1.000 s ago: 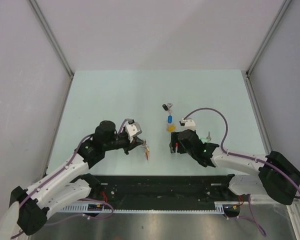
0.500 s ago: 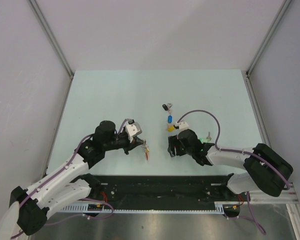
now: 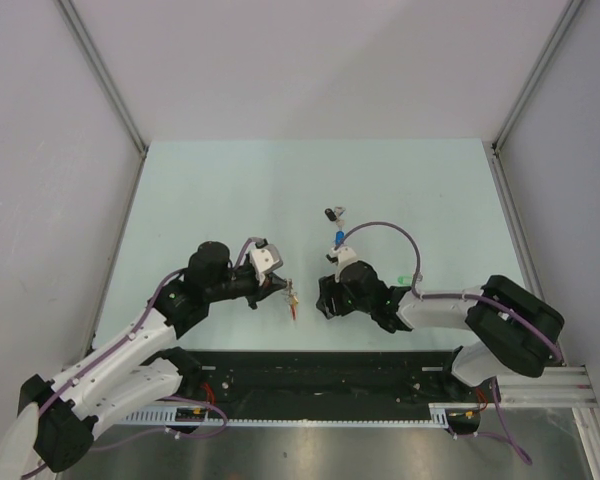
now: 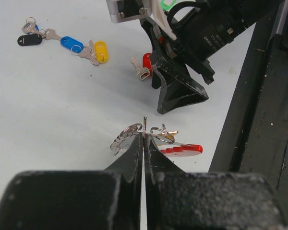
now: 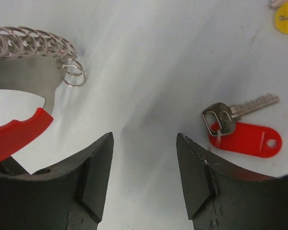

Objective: Put the keys on the keyring

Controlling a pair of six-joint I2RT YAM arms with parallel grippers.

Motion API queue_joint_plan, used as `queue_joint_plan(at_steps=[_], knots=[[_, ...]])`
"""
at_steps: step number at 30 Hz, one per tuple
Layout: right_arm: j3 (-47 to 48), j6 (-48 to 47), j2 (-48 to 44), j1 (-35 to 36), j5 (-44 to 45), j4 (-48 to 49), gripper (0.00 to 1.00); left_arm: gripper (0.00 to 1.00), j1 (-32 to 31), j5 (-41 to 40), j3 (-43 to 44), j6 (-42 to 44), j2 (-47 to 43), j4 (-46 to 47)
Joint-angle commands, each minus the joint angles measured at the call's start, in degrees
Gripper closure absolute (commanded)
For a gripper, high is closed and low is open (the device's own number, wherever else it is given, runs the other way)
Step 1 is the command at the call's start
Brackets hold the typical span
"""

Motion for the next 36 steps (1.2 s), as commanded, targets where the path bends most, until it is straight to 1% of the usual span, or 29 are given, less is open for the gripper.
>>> queue_joint_plan(at_steps=[1,4,7,8,11,12,15,16,20,29,33,36], knots=[[3.5,-1.0,3.0,0.9,-1.3,1.7,0.4,1.0,-0.3,0.4,2.3,-0.5,-1.5,1.4],[6.2,-3.3,3.2,0.0,-1.3,-0.2,0.4,1.0,-0.3,0.5,2.2,-0.5,-1.7,1.5],[7.5,-5.4,0.5,-1.0,-1.4,-3.4,0.4,0.99,-0.3,0.3,2.1,-0.5,-1.7,1.4],[7.5,-5.6,-1.7,-1.8,-1.7,-4.2,0.4,1.0,-0.3,0.3,2.2,-0.5,-1.7,1.4],[7.5,-7.1,-5.0,-5.3,-3.1,-8.2,0.39,0.99,-0.3,0.4,2.2,-0.5,-1.7,1.5],[7.6,-7.6,-6.7,-7.5,-3.0,-9.0,0.37,1.0,-0.3,0.5,2.2,-0.5,-1.7,1.4],[7.6,-9.0,-8.2,-11.6,-7.0,-12.1,0.32,1.0,-0.4,0.5,2.2,-0.5,-1.7,1.4],[7.5,-9.3,-8.1,-14.1,-8.1,-12.4,0.32,1.0,-0.3,0.5,2.2,-0.5,-1.8,1.4],[7.6,-11.0,-6.8,-18.4,-13.5,-13.0,0.32,1.0,-0.4,0.4,2.2,-0.5,-1.8,1.4],[7.6,-12.6,-0.3,-21.0,-20.8,-9.8,0.31,1.0,-0.4,0.6,2.3,-0.5,-1.7,1.5],[7.6,-12.8,2.5,-21.4,-22.5,-7.8,0.32,1.0,-0.4,0.6,2.2,-0.5,-1.7,1.4],[7.6,-12.7,3.5,-21.4,-24.1,-8.4,0.32,1.0,-0.5,0.5,2.1,-0.5,-1.6,1.4]])
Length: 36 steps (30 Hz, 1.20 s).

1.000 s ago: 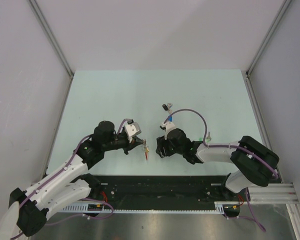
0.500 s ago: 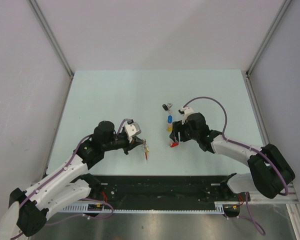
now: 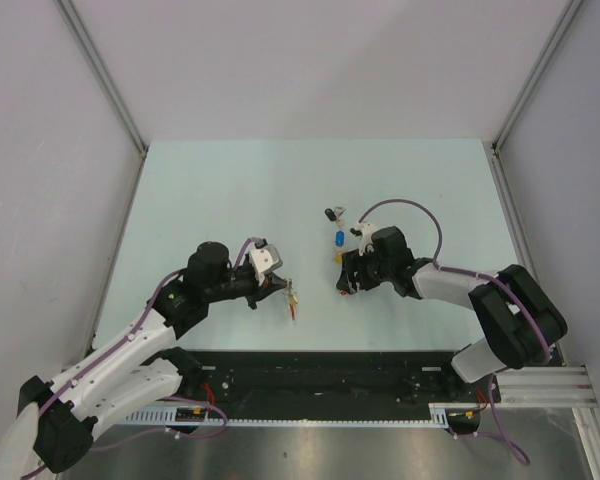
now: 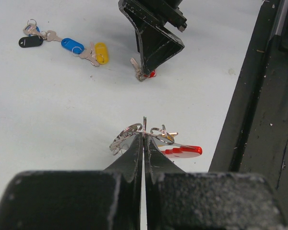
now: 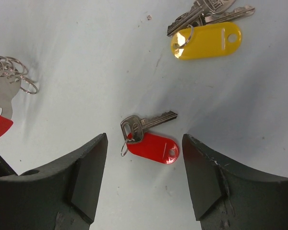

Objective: Put the keys on the keyring

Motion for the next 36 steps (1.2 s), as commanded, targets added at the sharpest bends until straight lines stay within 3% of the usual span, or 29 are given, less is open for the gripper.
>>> queue_joint_plan(at_steps=[1,12,20,28,36], knots=[[1.4,-0.6,1.2,-0.3,-3.7,1.0,0.32,1.0,-0.5,0.5,2.2,-0.5,-0.9,1.4],[-2.0,5.1,-3.6,2.9,-2.5,-4.1,0.32,1.0,-0.4,0.8,2.2,-0.4,-0.7,1.4],[-4.0,10.1,-4.3,11.2,0.8,1.2,0.33,1.0,-0.4,0.6,2.2,-0.5,-1.0,1.2],[-2.9,4.9,-8.1,6.2,1.2,1.8,0.32,1.0,-0.6,0.7,2.2,-0.4,-1.1,1.3],[3.1,0.2,-1.8,2.0,-1.8,2.7,0.29,1.0,-0.6,0.5,2.3,-0.4,-1.1,1.1]])
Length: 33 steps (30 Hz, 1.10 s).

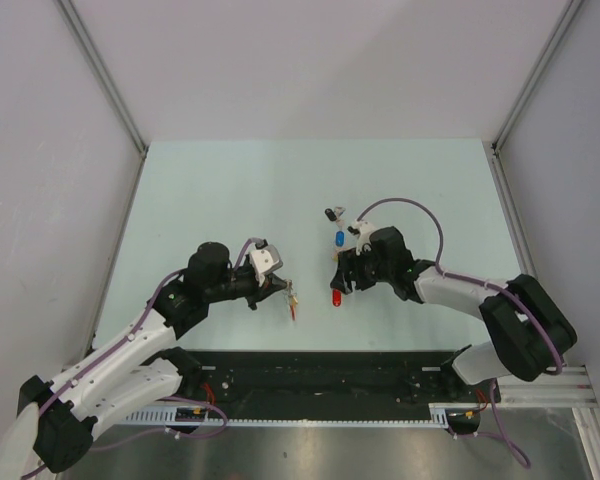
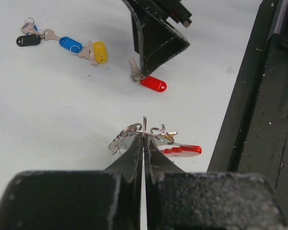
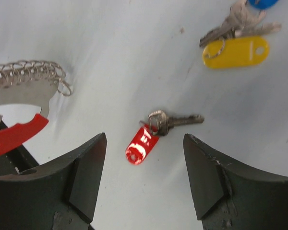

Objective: Put the keys on the keyring

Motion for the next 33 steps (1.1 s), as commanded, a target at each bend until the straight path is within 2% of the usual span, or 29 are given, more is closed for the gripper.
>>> queue_joint_plan(at_steps=[1,9,13,21,26,33], knots=[[5.4,-4.3,4.5,-1.3,-1.9,2.6,0.29,1.0,-0.5,0.5,2.2,-0.3,-1.1,1.4],[9.1,-5.1,12.7,-1.7,-3.8,4.1,0.29,1.0,-0.5,0.3,2.2,-0.2,-1.1,1.4],[9.2,-4.9,13.4,-1.9,-4.0,3.2,0.29,1.0,-0.5,0.3,2.2,-0.2,-1.1,1.3],[7.1,-3.4,8.9,-1.4,-3.0,-4.7,0.31,1.0,-0.6,0.4,2.4,-0.3,-1.2,1.4],[3.3,-1.0,4.5,0.4,-2.6,-4.8,0.31,1.0,-0.7,0.6,2.3,-0.2,-1.4,1.4],[1.1,2.1,4.4,5.4,-1.5,-2.2,0.32,1.0,-0.6,0.7,2.5,-0.3,-1.6,1.2]])
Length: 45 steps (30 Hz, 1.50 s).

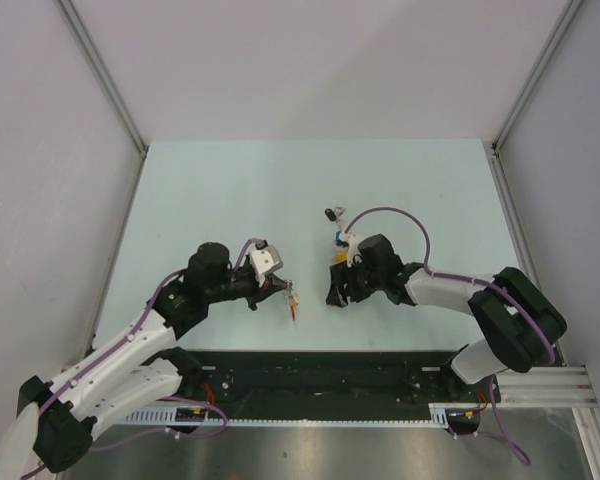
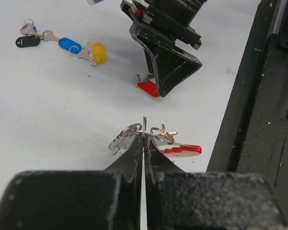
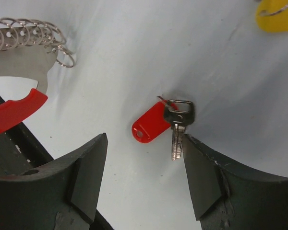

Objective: Put the keys on the keyring

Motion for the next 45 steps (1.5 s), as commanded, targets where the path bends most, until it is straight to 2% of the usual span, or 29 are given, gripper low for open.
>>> queue_joint_plan(at_steps=[1,7,10,14,19,23,28,34,45], knots=[[-1.2,3.1,-1.0,4.0,1.4,1.3,0.32,0.99,-0.3,0.7,2.4,-0.3,-1.8,1.2],[-1.1,0.6,-7.9,5.9,6.8,-2.1,0.37,1.0,-0.3,0.6,2.6,-0.2,-2.4,1.0],[-1.5,-3.6,-12.8,5.7,13.2,-2.2,0.41,1.0,-0.3,0.4,2.8,0.1,-2.8,0.6],[-3.6,-6.9,-15.2,1.3,10.6,3.3,0.49,0.99,-0.3,-0.7,2.8,0.7,-3.0,0.1],[-6.0,-8.5,-11.7,-1.9,3.2,12.5,0.53,1.0,-0.3,-1.9,3.0,1.3,-2.0,-0.8],[-10.1,-6.8,-7.4,-2.0,1.3,24.2,0.53,1.0,-0.3,-2.3,2.8,1.8,-0.8,-1.1],[-12.4,-7.6,-3.4,-2.3,-0.3,32.0,0.56,1.0,-0.3,-1.7,3.1,1.7,1.1,-1.3],[-13.0,-8.3,0.2,-2.7,-1.9,37.2,0.64,0.99,-0.3,-1.6,3.1,1.8,1.3,-1.2],[-13.6,-8.3,3.5,-3.0,-4.1,39.9,0.69,1.0,-0.3,-1.7,2.9,2.0,0.9,-1.2]])
